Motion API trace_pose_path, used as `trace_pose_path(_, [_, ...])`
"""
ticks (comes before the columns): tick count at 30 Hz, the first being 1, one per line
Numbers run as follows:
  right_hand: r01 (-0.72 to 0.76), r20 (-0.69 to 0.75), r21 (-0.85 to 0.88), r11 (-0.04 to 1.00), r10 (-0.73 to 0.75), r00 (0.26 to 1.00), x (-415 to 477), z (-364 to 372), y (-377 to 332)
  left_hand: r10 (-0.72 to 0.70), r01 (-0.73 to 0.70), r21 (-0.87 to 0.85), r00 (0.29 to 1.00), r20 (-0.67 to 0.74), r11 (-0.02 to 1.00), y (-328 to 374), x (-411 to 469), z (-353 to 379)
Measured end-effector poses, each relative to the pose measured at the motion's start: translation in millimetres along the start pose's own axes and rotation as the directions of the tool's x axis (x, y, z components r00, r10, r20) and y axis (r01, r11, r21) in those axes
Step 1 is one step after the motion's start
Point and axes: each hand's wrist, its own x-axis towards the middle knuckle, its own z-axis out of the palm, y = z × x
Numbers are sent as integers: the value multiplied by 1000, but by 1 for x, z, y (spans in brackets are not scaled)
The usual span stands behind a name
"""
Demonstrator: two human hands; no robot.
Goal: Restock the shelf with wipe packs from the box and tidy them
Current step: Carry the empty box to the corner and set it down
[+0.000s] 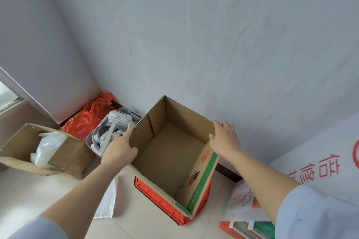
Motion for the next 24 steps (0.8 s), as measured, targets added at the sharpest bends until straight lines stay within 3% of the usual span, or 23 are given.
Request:
trace_pose_path(12, [4,102,-2,1000,-4,995,45,84,31,-47,49,-32,998,50,998,-12,35,84])
trace_pose_path(24, [27,193,76,997,-42,980,69,109,33,-131,137,-35,982,133,990,-17,52,100])
